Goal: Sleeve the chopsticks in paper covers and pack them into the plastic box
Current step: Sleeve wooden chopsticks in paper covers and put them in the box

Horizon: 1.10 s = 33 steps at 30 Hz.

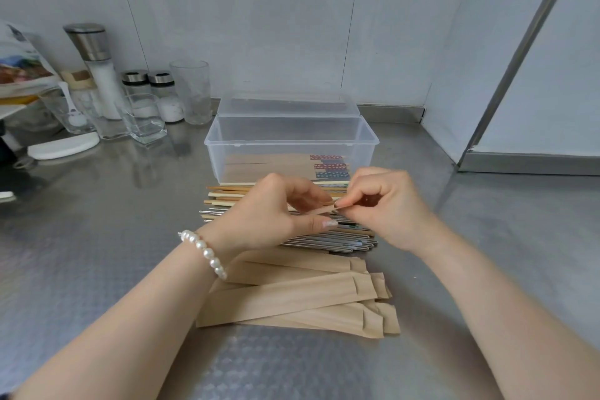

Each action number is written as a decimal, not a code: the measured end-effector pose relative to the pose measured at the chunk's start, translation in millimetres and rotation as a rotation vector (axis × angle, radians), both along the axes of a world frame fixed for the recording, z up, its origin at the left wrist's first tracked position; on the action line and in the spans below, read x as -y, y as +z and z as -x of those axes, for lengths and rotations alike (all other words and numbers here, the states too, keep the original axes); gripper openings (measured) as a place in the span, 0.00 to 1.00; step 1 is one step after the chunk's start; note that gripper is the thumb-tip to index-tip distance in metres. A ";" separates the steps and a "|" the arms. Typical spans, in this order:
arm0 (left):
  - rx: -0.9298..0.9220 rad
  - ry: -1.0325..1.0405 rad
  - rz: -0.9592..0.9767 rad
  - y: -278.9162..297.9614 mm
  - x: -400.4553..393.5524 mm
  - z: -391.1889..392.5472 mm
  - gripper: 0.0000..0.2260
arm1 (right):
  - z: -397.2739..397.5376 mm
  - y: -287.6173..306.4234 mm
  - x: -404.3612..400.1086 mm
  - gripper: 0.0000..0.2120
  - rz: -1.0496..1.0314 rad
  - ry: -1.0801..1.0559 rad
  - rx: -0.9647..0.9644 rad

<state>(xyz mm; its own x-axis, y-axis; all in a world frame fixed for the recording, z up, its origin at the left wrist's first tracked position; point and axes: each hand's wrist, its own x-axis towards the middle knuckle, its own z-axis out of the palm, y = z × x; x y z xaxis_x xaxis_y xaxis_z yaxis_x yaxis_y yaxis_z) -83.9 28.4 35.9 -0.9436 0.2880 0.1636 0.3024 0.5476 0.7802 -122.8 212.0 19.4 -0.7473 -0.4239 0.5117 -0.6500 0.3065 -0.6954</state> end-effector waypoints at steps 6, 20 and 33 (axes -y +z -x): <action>0.040 0.035 -0.093 3.1 2.1 1.5 0.15 | -1.7 4.3 -0.9 0.04 -0.001 -0.004 -0.104; -0.258 0.221 0.130 -8.3 -3.6 4.8 0.16 | -2.3 8.8 -5.8 0.17 0.135 0.142 0.460; -0.364 0.206 0.152 -14.4 -5.3 5.2 0.15 | 6.1 4.0 -4.6 0.10 0.088 -0.025 0.462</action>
<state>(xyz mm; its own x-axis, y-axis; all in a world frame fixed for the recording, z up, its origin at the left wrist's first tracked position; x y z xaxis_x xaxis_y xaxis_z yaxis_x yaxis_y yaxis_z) -89.1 33.7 21.5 -0.8724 0.1461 0.4665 0.4152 0.7253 0.5492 -128.9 216.6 23.4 -0.9147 -0.3725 0.1565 -0.2596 0.2449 -0.9341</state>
